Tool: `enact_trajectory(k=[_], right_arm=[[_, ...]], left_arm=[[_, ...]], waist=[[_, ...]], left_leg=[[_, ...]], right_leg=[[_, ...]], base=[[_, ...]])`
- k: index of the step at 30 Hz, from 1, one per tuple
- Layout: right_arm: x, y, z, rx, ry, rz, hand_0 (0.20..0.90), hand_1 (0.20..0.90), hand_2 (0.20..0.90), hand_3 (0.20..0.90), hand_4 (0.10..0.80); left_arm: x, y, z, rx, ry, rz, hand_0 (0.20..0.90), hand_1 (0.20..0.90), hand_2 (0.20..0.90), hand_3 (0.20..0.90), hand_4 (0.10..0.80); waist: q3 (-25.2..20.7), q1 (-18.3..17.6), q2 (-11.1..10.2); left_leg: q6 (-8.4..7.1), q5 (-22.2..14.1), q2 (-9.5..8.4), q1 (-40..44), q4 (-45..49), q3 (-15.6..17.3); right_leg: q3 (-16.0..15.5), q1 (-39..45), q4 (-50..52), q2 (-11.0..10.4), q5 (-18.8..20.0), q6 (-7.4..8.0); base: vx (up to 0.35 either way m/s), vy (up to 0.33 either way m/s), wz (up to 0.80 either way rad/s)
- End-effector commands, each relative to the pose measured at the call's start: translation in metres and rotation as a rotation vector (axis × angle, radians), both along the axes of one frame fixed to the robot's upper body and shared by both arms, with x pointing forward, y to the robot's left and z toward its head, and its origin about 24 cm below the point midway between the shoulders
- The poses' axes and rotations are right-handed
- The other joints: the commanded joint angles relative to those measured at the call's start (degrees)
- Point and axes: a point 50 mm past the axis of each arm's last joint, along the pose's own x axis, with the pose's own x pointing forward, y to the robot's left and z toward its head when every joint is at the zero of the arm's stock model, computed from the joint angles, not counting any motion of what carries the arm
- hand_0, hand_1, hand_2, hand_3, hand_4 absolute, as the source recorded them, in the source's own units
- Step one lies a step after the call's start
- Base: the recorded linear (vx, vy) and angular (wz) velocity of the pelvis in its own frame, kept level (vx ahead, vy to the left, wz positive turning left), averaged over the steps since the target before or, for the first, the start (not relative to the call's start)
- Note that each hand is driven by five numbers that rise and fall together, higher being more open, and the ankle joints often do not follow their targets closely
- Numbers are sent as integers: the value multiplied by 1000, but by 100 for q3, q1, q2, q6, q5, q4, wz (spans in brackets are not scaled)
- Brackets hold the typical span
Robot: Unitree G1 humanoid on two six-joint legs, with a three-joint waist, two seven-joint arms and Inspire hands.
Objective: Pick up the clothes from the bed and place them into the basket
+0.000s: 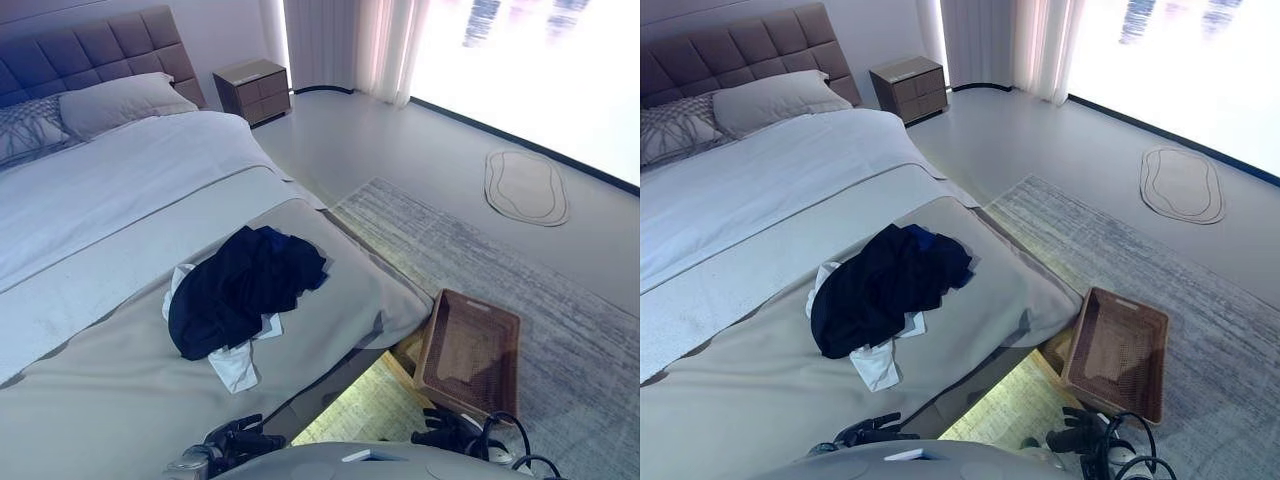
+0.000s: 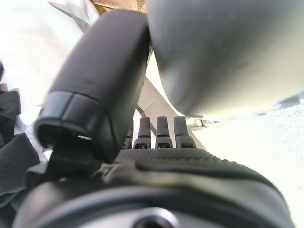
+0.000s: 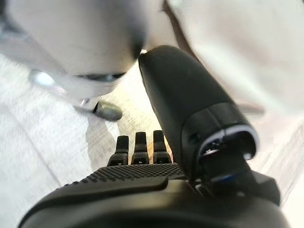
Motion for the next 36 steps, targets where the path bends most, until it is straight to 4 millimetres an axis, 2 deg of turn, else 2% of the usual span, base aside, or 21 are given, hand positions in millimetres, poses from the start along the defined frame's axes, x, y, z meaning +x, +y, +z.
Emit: enact_trajectory(k=[1,4,6,9,12,13,14,16,17,18,19,20,21,24,25,26,28,31,36], right_arm=[[21,25,-1,337,-173,-398,900,900,900,900,800],[26,34,2,540,-301,-651,900,900,900,900,800],[32,37,4,589,-368,-698,900,900,900,900,800],[53,39,12,518,-439,-483,900,900,900,900,800],[88,33,30,253,-510,-137,900,900,900,900,800],[109,32,44,126,-565,22,900,900,900,900,800],[138,36,68,-70,-662,251,900,900,900,900,800],[173,44,104,-317,-791,512,900,900,900,900,800],[197,46,132,-437,-868,593,900,900,900,900,800],[197,46,132,-437,-868,593,900,900,900,900,800],[209,52,151,-559,-943,703,900,900,900,900,800],[220,54,166,-615,-979,735,900,900,900,900,800],[241,61,198,-725,-1055,773,900,900,900,900,800],[275,80,260,-1005,-1213,838,900,900,900,900,800],[277,82,265,-1043,-1230,851,900,900,900,900,800],[288,85,286,-1135,-1259,839,900,900,900,900,800],[300,90,307,-1222,-1266,854,900,900,900,900,800],[312,94,325,-1311,-1241,872,900,900,900,900,800],[324,99,343,-1420,-1219,854,900,900,900,900,800]], left_arm=[[11,12,4,22,-41,42,900,900,900,900,800],[4,12,2,21,-27,47,900,900,900,900,800],[-2,10,1,20,-20,50,900,900,900,900,800],[-7,6,0,18,-17,50,900,900,900,900,800],[-5,5,0,18,-29,45,900,900,900,900,800],[-3,5,1,20,-40,40,900,900,900,900,800],[2,4,2,22,-57,27,900,900,900,900,800],[11,2,4,26,-91,-6,900,900,900,900,800],[18,1,7,25,-114,-24,900,900,900,900,800],[18,1,7,25,-114,-24,900,900,900,900,800],[23,0,8,19,-128,-18,900,900,900,900,800],[26,-1,9,19,-139,-27,900,900,900,900,800],[32,-2,11,24,-163,-43,900,900,900,900,800],[46,5,16,49,-198,-73,900,900,900,900,800],[48,6,17,53,-197,-69,900,900,900,900,800],[53,12,20,70,-205,-86,900,900,900,900,800],[56,21,23,93,-203,-87,900,900,900,900,800],[57,31,25,109,-205,-71,900,900,900,900,800],[63,42,31,115,-251,-27,900,900,900,900,800]], waist=[[55,77,-243],[28,65,-223],[16,73,-205],[26,131,-197],[66,242,-239],[102,310,-275],[168,404,-322],[243,565,-378],[343,688,-412],[329,682,-414],[412,768,-437],[434,828,-455],[543,962,-503],[849,1281,-598],[860,1301,-615],[985,1456,-655],[1120,1664,-702],[1297,1960,-728],[1564,2403,-790]], left_leg=[[176,-628,-530,347,50,318],[178,-636,-535,371,41,323],[180,-646,-538,389,40,318],[192,-669,-564,399,70,271],[220,-691,-605,361,162,190],[233,-718,-628,307,251,131],[248,-753,-653,222,382,51],[274,-736,-692,31,485,-86],[286,-728,-713,-78,539,-172],[287,-721,-715,-101,542,-175],[293,-716,-726,-159,573,-228],[298,-698,-739,-244,583,-266],[297,-660,-747,-383,588,-345],[297,-544,-741,-686,545,-544],[299,-514,-746,-758,543,-578],[290,-450,-734,-883,497,-677],[284,-357,-730,-1092,478,-832],[268,-273,-738,-1380,534,-1036],[192,-249,-698,-1750,592,-1322]], right_leg=[[498,139,317,210,-525,-138],[487,154,335,204,-539,-128],[453,175,344,195,-552,-127],[400,200,363,165,-572,-139],[357,194,403,131,-591,-164],[333,184,430,111,-603,-179],[292,164,493,79,-633,-196],[214,55,551,31,-618,-210],[148,-4,577,-6,-600,-202],[144,-22,573,-8,-591,-201],[104,-61,598,-29,-579,-197],[58,-116,592,-50,-555,-186],[-38,-218,617,-83,-524,-166],[-241,-454,711,-139,-480,-108],[-273,-506,720,-145,-467,-100],[-379,-609,785,-159,-472,-70],[-543,-737,899,-195,-495,-38],[-759,-843,1072,-262,-556,-57],[-1009,-959,1377,-374,-735,-87]], base=[[41,40,-1],[36,34,-1],[44,42,0],[38,50,2],[20,37,3],[5,56,2],[-14,72,6],[-61,84,16],[-67,56,27],[-63,77,43],[-38,63,44],[-98,75,53],[-117,36,53],[-134,13,61],[-106,-18,71],[-70,-4,72],[-51,-7,59],[-10,29,54],[37,-7,68]])
